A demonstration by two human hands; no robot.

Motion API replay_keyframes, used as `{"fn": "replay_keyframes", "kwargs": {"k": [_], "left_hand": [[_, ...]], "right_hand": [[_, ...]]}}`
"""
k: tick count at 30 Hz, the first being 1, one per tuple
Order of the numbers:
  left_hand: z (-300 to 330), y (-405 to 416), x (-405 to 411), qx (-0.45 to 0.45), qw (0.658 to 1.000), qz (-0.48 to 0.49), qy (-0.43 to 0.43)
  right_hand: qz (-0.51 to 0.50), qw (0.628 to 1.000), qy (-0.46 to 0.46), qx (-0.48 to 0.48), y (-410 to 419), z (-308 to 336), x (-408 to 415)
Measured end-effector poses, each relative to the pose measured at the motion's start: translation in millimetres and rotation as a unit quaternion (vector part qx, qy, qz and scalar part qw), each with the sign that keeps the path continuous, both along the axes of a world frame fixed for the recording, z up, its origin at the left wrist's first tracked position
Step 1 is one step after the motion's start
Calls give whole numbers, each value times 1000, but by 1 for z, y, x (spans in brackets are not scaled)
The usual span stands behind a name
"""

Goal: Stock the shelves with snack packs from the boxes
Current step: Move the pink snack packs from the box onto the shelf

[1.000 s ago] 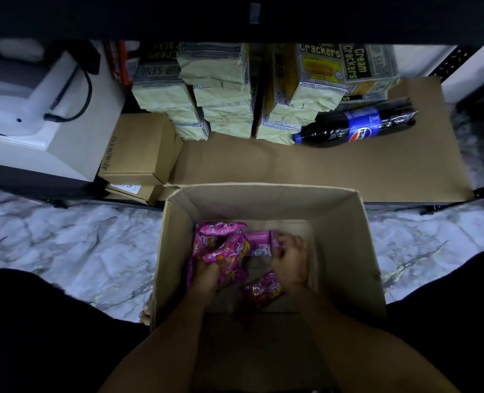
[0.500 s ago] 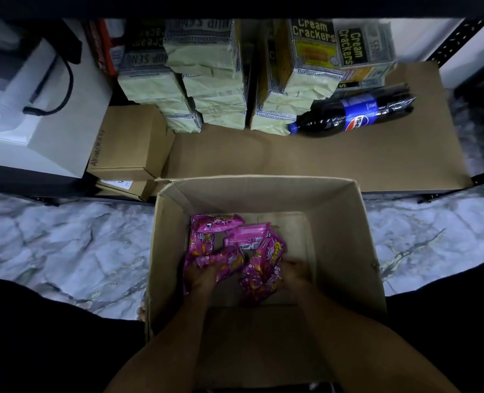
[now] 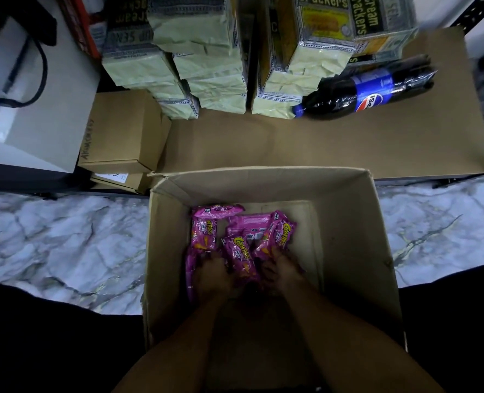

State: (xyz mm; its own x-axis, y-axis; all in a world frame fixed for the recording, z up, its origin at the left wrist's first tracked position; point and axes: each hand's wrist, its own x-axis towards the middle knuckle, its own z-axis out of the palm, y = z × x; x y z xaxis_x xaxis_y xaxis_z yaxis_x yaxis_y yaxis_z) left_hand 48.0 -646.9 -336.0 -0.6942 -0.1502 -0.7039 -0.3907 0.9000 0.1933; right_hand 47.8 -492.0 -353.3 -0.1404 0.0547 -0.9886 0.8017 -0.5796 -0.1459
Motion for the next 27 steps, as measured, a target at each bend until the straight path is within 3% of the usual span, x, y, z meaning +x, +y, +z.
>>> {"fn": "replay_keyframes", "kwargs": {"k": [3, 6, 10, 12, 15, 18, 24, 27], "left_hand": [[-7, -9, -13, -44, 981, -176, 66], [-19, -18, -27, -5, 956, -290, 47], [-28, -12, -29, 42, 955, -292, 2], [-27, -7, -24, 58, 961, -269, 17], [-26, -5, -22, 65, 963, -249, 82], [-22, -6, -34, 48, 942, -308, 123], [-23, 0, -49, -18, 903, -429, 29], [-23, 16, -42, -35, 884, -466, 23]], "right_hand": [[-43, 999, -5, 31, 1, -6, -4], [-95, 992, 1, 85, 9, -25, -9], [-188, 972, 6, 139, 38, -58, -9], [-204, 965, 2, 163, 52, -90, -2], [-180, 975, 7, 130, 45, -66, -9], [-181, 979, 11, 97, 28, -39, -19], [-189, 981, 24, 46, 25, -22, -30], [-177, 977, 21, 116, 37, -26, -28]]}}
